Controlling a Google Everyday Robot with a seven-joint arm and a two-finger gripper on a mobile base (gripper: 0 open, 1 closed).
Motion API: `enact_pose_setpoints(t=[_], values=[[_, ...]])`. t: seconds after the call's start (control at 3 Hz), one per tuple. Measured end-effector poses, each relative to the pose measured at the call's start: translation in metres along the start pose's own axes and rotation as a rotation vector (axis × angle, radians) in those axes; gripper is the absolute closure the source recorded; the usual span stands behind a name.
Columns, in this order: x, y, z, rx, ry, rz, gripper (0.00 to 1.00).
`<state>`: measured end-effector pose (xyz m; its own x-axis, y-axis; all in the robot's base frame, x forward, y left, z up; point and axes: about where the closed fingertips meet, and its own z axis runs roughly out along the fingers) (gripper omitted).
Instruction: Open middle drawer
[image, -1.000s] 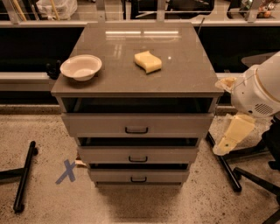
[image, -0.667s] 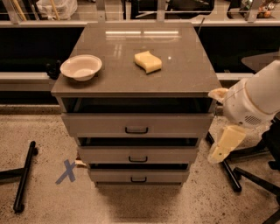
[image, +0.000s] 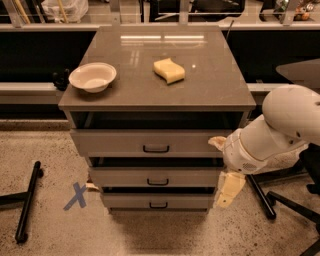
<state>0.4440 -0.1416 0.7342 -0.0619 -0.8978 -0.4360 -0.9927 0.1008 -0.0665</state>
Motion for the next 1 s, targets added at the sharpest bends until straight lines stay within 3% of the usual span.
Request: enact_pose_setpoints(t=[0.33, 1.0], values=[[0.000, 0.000, 0.000, 0.000, 0.000, 0.000, 0.00], [0.016, -0.009, 0.037, 0.013, 0.150, 0.024, 0.00]])
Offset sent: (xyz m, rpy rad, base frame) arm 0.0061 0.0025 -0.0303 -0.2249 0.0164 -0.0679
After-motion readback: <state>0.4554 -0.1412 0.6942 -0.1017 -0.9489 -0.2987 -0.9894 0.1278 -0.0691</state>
